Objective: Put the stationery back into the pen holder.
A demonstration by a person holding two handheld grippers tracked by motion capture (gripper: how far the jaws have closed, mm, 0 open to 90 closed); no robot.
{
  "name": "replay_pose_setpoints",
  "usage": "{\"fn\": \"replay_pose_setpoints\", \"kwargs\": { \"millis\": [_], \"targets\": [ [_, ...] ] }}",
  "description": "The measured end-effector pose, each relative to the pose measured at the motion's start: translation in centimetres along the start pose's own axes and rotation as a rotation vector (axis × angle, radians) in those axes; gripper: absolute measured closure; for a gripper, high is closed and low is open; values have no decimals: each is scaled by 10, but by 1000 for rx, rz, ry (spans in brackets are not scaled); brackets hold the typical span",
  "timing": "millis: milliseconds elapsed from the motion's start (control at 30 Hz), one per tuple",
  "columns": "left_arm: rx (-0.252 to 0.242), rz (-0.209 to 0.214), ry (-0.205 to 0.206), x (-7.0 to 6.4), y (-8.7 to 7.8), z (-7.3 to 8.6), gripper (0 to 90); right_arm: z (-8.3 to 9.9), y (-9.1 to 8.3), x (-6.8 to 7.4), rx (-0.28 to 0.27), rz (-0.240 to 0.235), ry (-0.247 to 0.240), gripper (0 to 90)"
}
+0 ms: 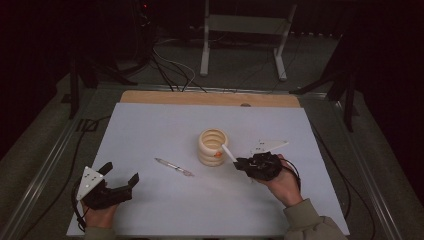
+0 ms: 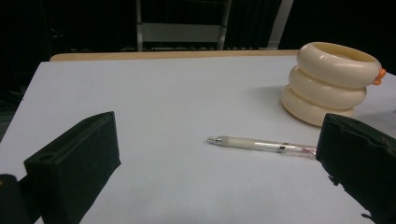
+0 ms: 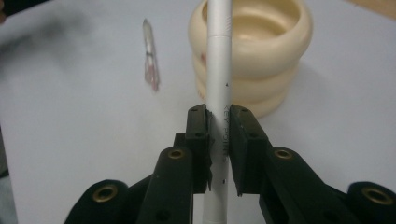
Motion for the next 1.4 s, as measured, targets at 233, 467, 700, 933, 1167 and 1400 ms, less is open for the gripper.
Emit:
{"fn": "replay_pose_setpoints", "kwargs": {
  "millis": [233, 467, 700, 933, 1167, 1400],
  "targets": [
    [2, 1, 0, 0, 0, 0, 2, -12, -4, 1, -63, 0, 15, 792],
    [4, 2, -1, 0, 0, 0, 1, -25, -7, 3, -106, 10, 12, 792],
    [5, 6, 1, 0, 1, 0, 2, -39, -10, 3, -164, 20, 31, 792],
    [4, 9, -1, 0, 1, 1, 1, -51, -9, 5, -204, 30, 42, 792],
    [3, 9, -4, 0, 2, 1, 1, -61, -4, 6, -238, 42, 59, 792],
    [3, 11, -6, 0, 2, 1, 1, -72, 0, 6, -263, 56, 72, 792]
  ]
}}
Point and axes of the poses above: each handheld gripper's, and its own axes: y roughly forward along the jaws, z roughly out of its underside, x roughly to its left, the point moved 5 cm from there along y, roughly forward along the jaws, and after that the axes turned 11 degrees about y, right-handed, at the moved point
